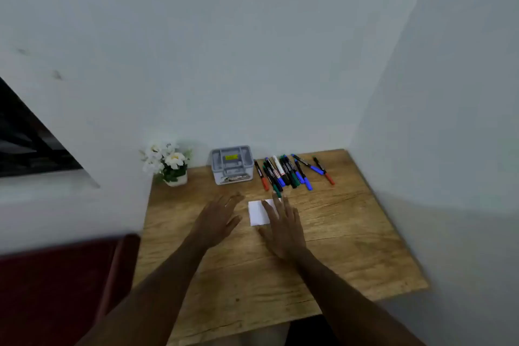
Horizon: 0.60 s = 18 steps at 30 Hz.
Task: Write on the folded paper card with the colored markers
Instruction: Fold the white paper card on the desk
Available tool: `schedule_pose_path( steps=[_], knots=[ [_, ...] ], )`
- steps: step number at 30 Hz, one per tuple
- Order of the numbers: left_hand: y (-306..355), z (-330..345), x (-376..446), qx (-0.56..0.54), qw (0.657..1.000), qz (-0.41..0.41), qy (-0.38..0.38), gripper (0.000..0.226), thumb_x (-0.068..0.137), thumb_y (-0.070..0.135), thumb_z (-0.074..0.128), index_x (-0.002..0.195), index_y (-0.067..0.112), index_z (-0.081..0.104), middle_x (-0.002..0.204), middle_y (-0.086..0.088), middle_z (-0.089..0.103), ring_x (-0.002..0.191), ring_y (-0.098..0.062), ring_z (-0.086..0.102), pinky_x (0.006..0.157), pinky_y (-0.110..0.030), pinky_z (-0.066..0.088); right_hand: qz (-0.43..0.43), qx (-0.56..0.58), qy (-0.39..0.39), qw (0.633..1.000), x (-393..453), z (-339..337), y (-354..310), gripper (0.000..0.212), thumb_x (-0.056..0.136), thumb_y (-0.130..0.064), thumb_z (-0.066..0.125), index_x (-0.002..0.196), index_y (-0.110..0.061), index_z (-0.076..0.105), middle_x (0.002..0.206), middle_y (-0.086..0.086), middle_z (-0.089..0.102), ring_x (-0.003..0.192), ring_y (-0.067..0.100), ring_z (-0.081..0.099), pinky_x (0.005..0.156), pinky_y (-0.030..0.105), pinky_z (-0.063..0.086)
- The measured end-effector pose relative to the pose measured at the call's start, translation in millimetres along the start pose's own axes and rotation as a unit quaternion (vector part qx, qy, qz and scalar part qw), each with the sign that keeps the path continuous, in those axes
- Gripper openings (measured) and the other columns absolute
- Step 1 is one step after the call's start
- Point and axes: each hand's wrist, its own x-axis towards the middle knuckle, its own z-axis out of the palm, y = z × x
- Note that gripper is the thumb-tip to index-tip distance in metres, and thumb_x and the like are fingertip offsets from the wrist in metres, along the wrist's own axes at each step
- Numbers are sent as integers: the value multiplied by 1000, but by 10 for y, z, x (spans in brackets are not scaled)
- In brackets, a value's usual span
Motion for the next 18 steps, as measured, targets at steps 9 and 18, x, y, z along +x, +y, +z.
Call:
schedule_pose_path(
  steps=[9, 18],
  knots=[
    [423, 394, 417, -15, 995, -55, -87, 41, 101, 37, 60, 141, 25, 59, 144, 1, 59, 131, -22, 54, 99, -38, 47, -149, -9, -62, 987, 322, 56, 702, 67, 105, -56, 43, 165, -28, 30, 176, 6, 20, 163, 32, 16, 131, 51, 19],
    [106, 615, 491, -49, 998, 10, -37, 43, 95, 58, 61, 135, 40, 64, 132, 16, 58, 118, -4, 53, 85, -26, 51, -217, 32, 96, 971, 637, 256, 916, 38, 98, -54, 58, 127, -32, 71, 139, -4, 66, 118, 24, 56, 93, 42, 49]
  ],
)
